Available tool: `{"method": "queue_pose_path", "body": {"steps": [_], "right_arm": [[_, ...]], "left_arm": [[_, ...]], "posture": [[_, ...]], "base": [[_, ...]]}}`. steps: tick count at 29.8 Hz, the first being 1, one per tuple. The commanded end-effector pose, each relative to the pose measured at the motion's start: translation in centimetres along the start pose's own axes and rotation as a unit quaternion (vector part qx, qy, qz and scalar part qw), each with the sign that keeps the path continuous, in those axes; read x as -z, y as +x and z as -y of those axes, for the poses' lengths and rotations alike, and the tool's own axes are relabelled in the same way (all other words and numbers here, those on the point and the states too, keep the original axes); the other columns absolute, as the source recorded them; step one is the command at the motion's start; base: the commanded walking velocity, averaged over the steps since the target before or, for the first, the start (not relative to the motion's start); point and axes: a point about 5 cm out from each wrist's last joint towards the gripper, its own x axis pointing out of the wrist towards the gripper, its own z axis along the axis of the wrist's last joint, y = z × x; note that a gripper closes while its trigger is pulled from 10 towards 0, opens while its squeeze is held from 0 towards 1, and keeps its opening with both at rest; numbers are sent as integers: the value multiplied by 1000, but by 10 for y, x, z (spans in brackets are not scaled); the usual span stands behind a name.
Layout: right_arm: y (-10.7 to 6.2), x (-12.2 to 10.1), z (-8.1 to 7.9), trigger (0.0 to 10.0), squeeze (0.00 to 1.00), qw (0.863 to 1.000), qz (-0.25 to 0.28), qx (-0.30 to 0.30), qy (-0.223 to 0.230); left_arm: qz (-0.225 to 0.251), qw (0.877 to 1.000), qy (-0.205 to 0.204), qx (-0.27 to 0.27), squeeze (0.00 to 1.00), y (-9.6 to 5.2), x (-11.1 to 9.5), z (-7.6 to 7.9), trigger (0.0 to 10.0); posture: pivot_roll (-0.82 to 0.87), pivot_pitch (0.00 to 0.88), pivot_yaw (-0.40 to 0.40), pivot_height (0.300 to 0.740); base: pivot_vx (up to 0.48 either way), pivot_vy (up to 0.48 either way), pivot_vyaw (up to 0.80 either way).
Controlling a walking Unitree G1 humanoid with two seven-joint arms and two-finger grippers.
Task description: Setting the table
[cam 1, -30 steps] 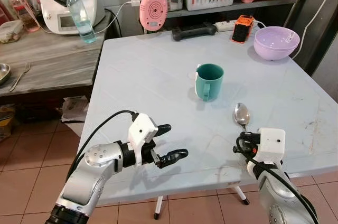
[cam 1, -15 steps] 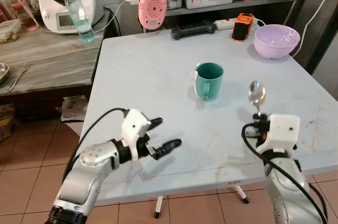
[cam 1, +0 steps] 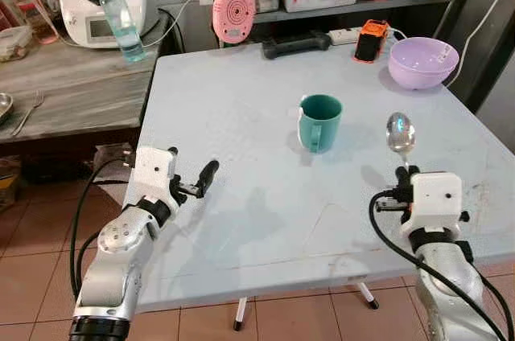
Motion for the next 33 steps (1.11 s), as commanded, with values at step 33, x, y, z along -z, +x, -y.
{"method": "queue_pose_path", "body": {"steps": [33], "right_arm": [[-4, 1, 2, 10000, 0, 1000, 12, 7, -16]], "left_arm": [[6, 999, 16, -45, 0, 3, 8, 4, 10000]], "posture": [[-81, 26, 73, 740]], "base": [[0, 292, 0]]}}
